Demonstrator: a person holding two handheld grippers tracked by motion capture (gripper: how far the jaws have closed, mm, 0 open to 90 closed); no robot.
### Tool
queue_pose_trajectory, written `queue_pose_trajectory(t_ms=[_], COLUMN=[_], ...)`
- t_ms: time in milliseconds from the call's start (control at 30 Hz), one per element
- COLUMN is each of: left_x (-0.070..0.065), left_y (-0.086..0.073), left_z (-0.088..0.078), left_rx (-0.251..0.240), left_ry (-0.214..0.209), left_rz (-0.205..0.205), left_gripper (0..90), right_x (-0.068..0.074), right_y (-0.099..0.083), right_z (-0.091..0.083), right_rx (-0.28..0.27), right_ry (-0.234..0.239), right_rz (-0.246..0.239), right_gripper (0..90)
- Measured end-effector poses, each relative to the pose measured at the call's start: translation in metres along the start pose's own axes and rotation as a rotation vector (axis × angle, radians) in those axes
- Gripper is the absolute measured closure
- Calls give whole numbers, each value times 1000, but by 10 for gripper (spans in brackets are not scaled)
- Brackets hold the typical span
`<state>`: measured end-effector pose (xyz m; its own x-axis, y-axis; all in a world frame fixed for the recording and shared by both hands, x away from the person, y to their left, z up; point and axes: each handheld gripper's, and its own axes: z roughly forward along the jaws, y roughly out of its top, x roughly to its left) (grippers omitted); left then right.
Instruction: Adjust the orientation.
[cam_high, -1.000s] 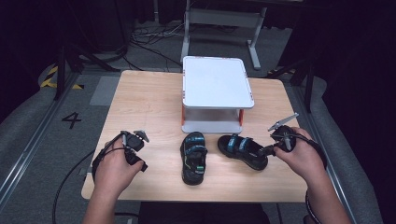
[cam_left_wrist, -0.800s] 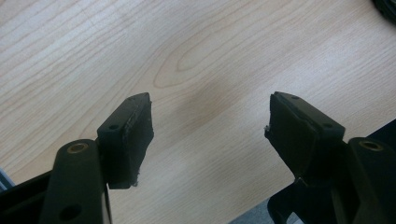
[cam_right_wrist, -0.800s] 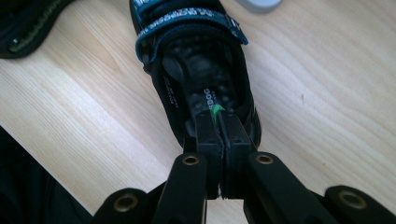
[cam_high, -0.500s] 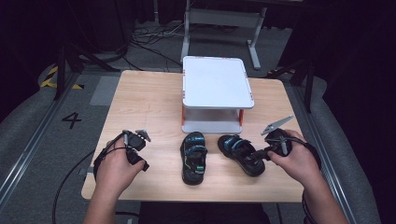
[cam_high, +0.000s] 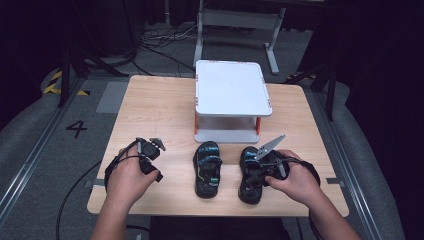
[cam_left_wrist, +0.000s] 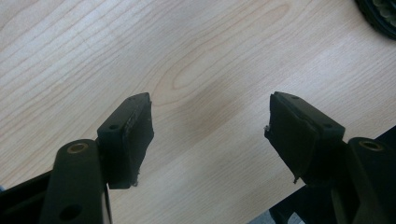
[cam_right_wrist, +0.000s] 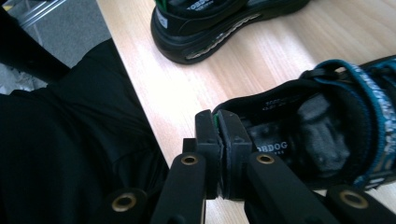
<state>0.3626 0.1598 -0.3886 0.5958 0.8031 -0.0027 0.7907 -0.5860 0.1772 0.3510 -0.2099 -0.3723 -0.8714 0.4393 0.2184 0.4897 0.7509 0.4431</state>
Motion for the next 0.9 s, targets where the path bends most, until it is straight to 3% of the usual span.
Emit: queue_pose_trajectory(t_ms=[33, 67, 233, 300, 367, 400, 533, 567, 633, 800, 900], left_x=[0, 0, 1, 1, 1, 1, 4, 5, 6, 8, 8], left_y=[0, 0, -5, -8, -14, -17, -29, -31, -35, -40, -39], left_z=[0, 0, -1, -1, -1, -1, -1, -1, -3, -5, -5], left_rx=[-1, -1, -2, -4, -3, -3, 3, 4, -5, -14, -13], left_ry=[2, 1, 1, 13, 12, 7, 7, 8, 9, 13, 16], left_rz=[1, 5, -11, -17, -29, -34, -60, -68, -83, -103, -89], left_gripper=[315, 315, 315, 315, 315, 315, 315, 314, 314, 314, 314], right_x=[1, 1, -8, -13, -19, -22, -31, -34, -34, -35, -32], right_y=[-2, -2, -4, -4, -1, 1, 9, 13, 15, 26, 40], right_z=[-5, -5, -20, -21, -17, -13, 7, 15, 17, 17, 22], right_rx=[8, 8, -58, -54, -21, 0, 50, 77, 84, 41, 8], right_ry=[-24, -24, -160, -235, -328, -345, -330, -334, -323, -286, -257], right_rz=[-3, -3, -39, -36, -71, -80, -111, -144, -142, -161, -190], right_gripper=[800, 800, 551, 531, 498, 499, 522, 654, 698, 723, 725])
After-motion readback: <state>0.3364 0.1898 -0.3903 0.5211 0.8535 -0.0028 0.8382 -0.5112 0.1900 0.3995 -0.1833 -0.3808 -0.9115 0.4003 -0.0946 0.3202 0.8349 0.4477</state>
